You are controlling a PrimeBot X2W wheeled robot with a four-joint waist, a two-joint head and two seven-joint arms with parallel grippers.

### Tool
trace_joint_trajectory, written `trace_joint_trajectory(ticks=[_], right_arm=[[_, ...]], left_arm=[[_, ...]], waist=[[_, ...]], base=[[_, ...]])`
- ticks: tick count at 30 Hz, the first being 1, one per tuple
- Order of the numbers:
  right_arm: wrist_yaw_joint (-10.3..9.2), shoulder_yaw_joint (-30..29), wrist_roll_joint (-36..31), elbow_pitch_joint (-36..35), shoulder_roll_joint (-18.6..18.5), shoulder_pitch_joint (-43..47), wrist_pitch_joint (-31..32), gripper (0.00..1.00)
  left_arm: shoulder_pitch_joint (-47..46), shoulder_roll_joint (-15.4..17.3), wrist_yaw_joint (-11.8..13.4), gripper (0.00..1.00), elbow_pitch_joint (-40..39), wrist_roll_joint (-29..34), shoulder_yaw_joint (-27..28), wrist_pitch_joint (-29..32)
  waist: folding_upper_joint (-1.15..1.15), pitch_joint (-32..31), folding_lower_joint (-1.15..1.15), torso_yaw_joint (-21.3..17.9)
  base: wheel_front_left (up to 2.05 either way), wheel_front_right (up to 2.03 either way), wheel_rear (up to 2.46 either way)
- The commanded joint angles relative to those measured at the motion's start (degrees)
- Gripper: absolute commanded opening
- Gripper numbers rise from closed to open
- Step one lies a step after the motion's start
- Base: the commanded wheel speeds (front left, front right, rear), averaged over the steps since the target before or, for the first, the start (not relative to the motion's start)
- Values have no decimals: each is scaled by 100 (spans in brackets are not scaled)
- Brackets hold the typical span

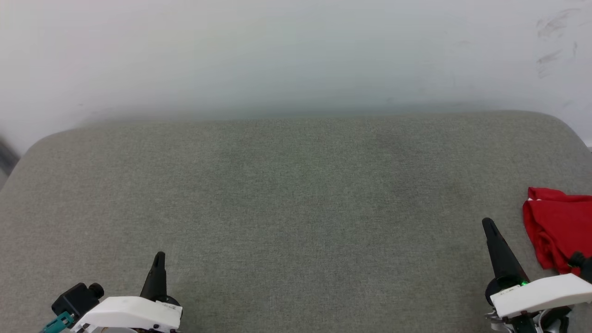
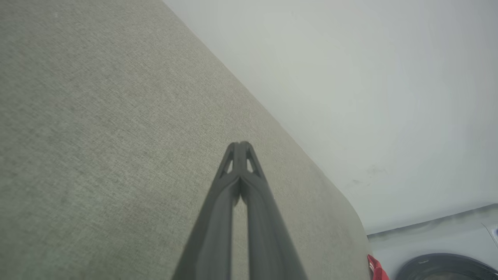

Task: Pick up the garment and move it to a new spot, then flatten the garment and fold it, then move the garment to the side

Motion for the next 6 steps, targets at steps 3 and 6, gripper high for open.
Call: trace_joint_trajectory(ticks=[3, 6], right_arm=[[0, -26, 376, 44, -44, -205, 10, 0], [0, -37, 663, 122, -44, -245, 21, 0]], left_arm=[[-195, -27, -81, 0, -25, -310, 78, 81], [-233, -46, -126, 0, -2, -560, 124, 147]], waist=[[0, 7, 0, 10], [0, 14, 0, 20]], base=[[0, 0, 0], [0, 0, 0]])
